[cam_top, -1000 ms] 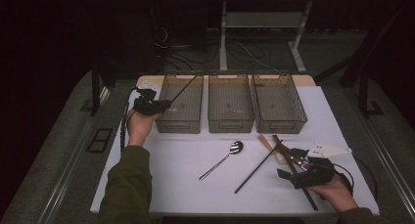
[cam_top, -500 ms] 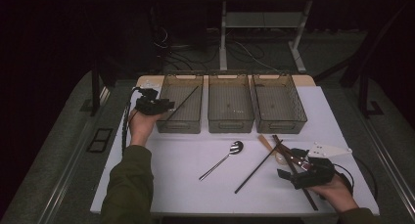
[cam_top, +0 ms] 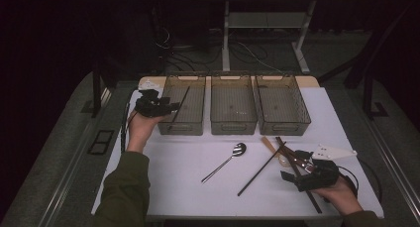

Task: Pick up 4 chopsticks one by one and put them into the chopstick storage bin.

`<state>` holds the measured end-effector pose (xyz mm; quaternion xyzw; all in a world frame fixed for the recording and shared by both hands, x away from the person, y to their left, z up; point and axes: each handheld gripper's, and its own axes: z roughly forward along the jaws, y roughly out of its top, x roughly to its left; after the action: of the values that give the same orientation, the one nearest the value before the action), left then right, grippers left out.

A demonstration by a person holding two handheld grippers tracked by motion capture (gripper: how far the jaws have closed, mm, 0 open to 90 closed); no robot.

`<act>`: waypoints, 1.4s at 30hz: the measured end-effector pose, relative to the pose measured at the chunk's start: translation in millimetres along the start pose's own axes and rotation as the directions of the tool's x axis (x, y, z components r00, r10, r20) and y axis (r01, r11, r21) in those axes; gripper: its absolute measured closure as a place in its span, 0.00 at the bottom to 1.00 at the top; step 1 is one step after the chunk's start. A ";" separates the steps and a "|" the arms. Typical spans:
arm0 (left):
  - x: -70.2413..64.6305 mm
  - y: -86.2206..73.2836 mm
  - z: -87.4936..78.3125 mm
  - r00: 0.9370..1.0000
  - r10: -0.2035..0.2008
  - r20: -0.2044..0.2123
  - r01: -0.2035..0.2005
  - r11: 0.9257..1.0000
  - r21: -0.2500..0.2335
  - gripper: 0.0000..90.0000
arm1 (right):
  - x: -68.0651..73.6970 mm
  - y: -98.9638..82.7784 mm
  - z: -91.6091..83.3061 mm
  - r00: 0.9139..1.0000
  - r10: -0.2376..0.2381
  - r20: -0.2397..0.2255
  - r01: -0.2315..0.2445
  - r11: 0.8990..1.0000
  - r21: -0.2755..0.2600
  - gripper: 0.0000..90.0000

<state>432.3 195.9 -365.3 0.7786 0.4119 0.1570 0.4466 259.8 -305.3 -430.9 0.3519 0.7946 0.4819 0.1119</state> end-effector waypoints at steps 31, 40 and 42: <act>-79.8 -51.1 -23.5 0.986 0.138 0.096 -0.137 0.990 -0.014 0.33 | 0.6 0.0 -1.8 1.000 0.004 0.006 -0.004 1.000 -0.005 0.02; -97.6 -66.2 -18.7 0.979 0.146 0.145 -0.150 0.989 0.013 0.33 | -0.3 -0.1 -1.8 1.000 0.008 0.007 -0.008 1.000 -0.004 0.02; -102.1 -69.5 -17.2 0.976 0.149 0.156 -0.153 0.988 0.015 0.33 | -0.2 -0.1 -1.9 1.000 0.008 0.007 -0.008 1.000 -0.004 0.02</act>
<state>324.5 144.0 -400.4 0.8235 0.3178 0.1240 0.4533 258.9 -306.8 -430.0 0.3566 0.7917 0.4828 0.1134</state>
